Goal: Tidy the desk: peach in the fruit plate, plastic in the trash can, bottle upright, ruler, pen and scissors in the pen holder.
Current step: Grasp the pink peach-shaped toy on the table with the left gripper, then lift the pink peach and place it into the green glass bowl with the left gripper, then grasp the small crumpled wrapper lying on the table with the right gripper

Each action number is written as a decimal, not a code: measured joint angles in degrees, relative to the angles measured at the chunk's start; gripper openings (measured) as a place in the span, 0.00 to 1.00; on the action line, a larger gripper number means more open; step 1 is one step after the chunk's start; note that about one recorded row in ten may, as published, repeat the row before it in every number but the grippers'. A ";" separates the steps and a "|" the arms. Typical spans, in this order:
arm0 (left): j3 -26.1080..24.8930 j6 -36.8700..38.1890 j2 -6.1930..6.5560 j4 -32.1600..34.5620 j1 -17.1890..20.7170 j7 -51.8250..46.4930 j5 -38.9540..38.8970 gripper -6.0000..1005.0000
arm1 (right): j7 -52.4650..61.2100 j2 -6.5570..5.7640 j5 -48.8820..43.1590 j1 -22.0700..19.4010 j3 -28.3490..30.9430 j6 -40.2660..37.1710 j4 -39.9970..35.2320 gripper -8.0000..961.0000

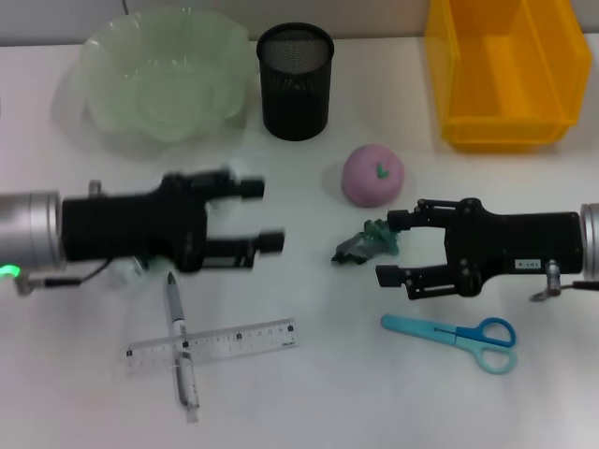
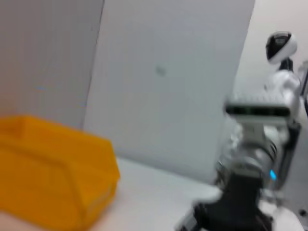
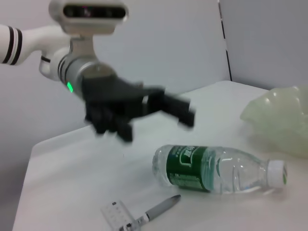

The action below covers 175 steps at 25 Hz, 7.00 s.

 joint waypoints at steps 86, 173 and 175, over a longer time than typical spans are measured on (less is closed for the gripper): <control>66.57 -64.81 -1.93 -2.20 -14.14 -10.12 -40.74 0.49 | 5.61 -1.27 -1.67 -3.68 2.60 3.06 -0.26 0.84; 38.41 -19.23 5.19 -9.19 4.38 7.79 -65.81 0.66 | 6.15 -1.99 4.28 -1.10 3.20 -1.70 -1.27 0.81; 38.32 -16.11 6.69 -9.08 5.03 5.56 -61.40 0.70 | 10.86 -3.09 4.55 0.18 3.00 -4.06 -4.27 0.81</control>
